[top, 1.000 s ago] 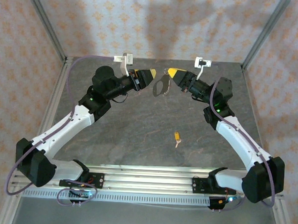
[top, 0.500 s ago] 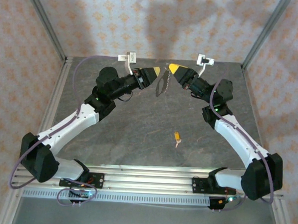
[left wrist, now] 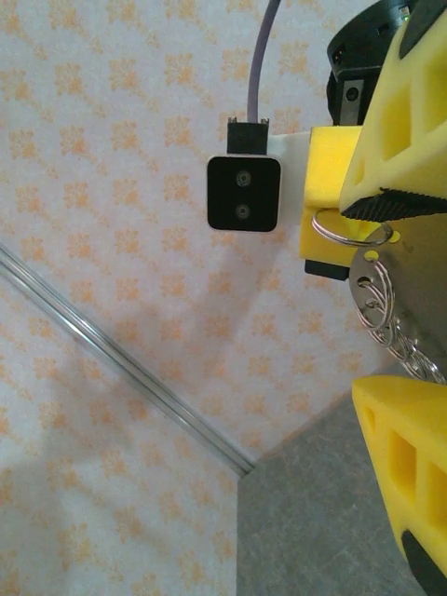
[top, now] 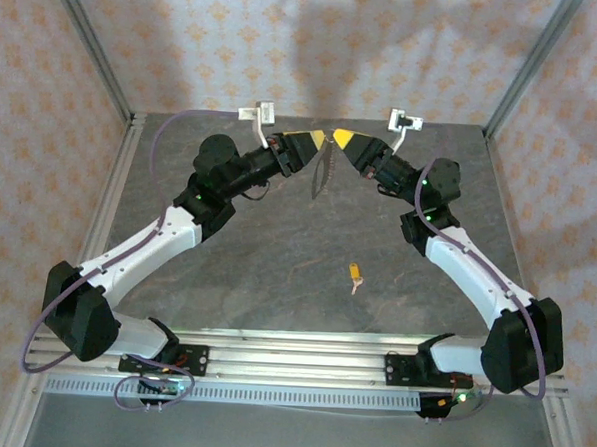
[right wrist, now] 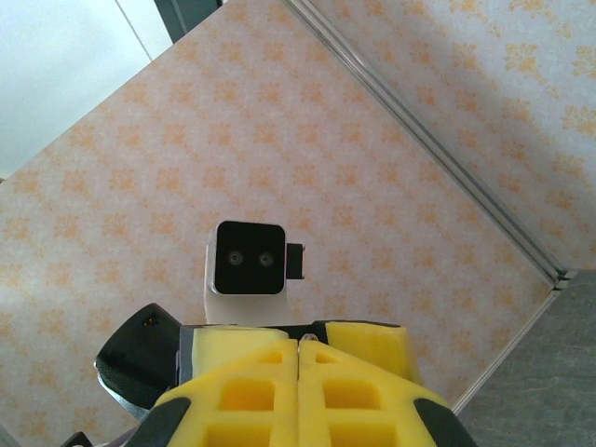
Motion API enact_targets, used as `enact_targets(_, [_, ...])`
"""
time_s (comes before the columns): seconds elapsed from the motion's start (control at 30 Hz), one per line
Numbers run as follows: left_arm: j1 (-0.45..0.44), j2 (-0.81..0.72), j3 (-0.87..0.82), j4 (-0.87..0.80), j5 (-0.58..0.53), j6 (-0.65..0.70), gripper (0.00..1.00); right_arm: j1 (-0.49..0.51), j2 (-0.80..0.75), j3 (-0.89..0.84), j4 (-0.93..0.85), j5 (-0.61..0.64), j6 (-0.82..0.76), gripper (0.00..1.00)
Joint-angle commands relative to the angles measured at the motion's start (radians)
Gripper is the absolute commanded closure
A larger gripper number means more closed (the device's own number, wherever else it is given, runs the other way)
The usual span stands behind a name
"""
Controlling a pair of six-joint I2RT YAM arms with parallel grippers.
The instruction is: Put the keys on the keyring
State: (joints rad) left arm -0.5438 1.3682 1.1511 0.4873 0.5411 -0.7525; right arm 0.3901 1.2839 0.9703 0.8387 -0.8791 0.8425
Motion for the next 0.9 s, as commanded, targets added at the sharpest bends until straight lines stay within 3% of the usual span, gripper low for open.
enact_targets(0.0, [-0.014,0.005,0.038,0.066,0.014,-0.008,0.51,0.008,-0.006,-0.002,0.086,-0.017,0.012,1.0])
enact_targets(0.37, [-0.02,0.022,0.061,0.077,0.029,-0.005,0.52,0.014,0.004,-0.011,0.101,-0.02,0.023,1.0])
enact_targets(0.6, [-0.026,0.034,0.07,0.083,0.041,-0.005,0.63,0.015,0.008,-0.011,0.103,-0.018,0.023,1.0])
enact_targets(0.87, [-0.032,0.036,0.07,0.078,0.055,0.002,0.68,0.015,0.011,-0.011,0.103,-0.017,0.021,1.0])
